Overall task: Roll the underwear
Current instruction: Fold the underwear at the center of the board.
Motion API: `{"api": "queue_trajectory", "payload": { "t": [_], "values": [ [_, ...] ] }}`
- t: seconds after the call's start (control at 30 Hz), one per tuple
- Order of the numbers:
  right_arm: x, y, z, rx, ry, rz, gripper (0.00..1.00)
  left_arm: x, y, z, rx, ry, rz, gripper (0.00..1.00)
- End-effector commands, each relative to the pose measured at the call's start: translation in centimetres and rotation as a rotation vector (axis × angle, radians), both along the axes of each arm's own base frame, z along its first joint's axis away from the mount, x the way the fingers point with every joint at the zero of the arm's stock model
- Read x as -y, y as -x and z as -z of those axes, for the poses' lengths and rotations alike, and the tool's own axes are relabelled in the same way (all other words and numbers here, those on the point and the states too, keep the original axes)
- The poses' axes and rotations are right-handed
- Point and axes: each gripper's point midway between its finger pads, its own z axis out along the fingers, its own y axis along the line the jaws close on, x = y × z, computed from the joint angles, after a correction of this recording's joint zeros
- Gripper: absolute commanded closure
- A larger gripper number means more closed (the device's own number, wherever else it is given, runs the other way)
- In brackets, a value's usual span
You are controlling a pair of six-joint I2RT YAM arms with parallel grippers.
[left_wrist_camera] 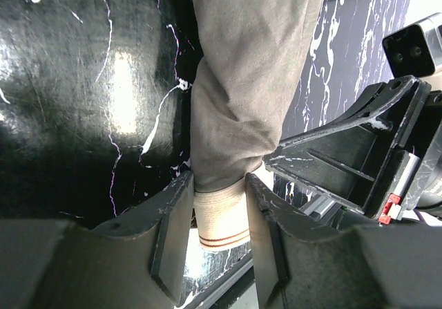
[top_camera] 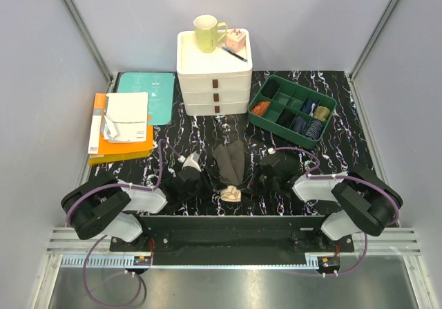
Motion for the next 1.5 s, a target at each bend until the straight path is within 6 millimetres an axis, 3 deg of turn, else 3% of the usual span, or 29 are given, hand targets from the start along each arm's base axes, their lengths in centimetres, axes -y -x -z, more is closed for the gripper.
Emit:
{"api": "queue_trajectory", "payload": {
  "t": [0.0,0.17,0.33,0.4,0.5,0.53,0.63,0.8,0.87,0.9,0.93,1.0,1.03,1.07,1.13,1.17,1.33,1.47],
  "values": [
    [2.4,1.8,3.3,-0.078,0.133,-0.005,1.00,0.7,1.0,-0.1,-0.007,0.030,0.043,0.62],
    [2.4,1.9,3.3,-0.079,0.132,-0.008,1.00,0.8,1.3,0.2,-0.006,0.029,0.063,0.77],
    [2.6,1.9,3.3,-0.078,0.136,0.002,1.00,1.1,1.5,0.3,0.017,0.032,0.098,0.99],
    [2.6,1.7,2.9,-0.065,0.135,0.000,1.00,1.0,1.6,0.6,0.034,0.014,0.117,1.00],
    [2.8,1.1,1.6,-0.023,0.170,-0.019,0.82,0.3,1.7,1.4,0.040,-0.026,0.125,1.00],
    [2.7,0.8,1.0,-0.005,0.176,-0.030,0.68,0.1,1.8,1.6,0.042,-0.036,0.126,1.00],
    [2.6,-0.4,-1.8,0.090,0.208,-0.071,0.44,-0.3,1.9,2.1,0.045,-0.063,0.131,1.00],
    [0.9,-4.4,-8.2,0.349,0.209,-0.145,0.33,-0.2,1.9,2.1,0.047,-0.071,0.136,1.00],
    [0.7,-5.9,-8.3,0.383,0.248,-0.183,0.30,-0.3,1.9,2.2,0.047,-0.073,0.135,1.00],
    [-0.1,-7.1,-9.6,0.415,0.236,-0.192,0.30,-0.3,2.0,2.2,0.045,-0.074,0.134,1.00],
    [-0.5,-7.7,-8.7,0.405,0.257,-0.213,0.29,-0.3,2.0,2.3,0.044,-0.075,0.134,1.00],
    [-1.7,-9.4,-10.0,0.460,0.266,-0.247,0.26,-0.4,2.0,2.3,0.043,-0.074,0.133,1.00],
    [-2.1,-9.9,-8.9,0.454,0.291,-0.282,0.25,-0.3,2.0,2.2,0.043,-0.072,0.136,1.00],
    [-3.0,-10.8,-9.7,0.476,0.282,-0.290,0.25,-0.4,2.0,2.3,0.043,-0.075,0.134,1.00],
    [-3.6,-11.5,-8.5,0.471,0.306,-0.325,0.25,-0.3,2.0,2.2,0.043,-0.076,0.134,1.00],
    [-4.1,-12.1,-8.8,0.484,0.304,-0.332,0.25,-0.4,1.9,2.2,0.044,-0.079,0.132,1.00],
    [-5.0,-13.1,-6.8,0.492,0.342,-0.401,0.25,-0.5,1.9,2.2,0.044,-0.082,0.128,1.00],
    [-6.1,-13.3,-6.8,0.521,0.302,-0.442,0.25,-0.5,1.9,2.2,0.044,-0.083,0.127,1.00]
  ]
}}
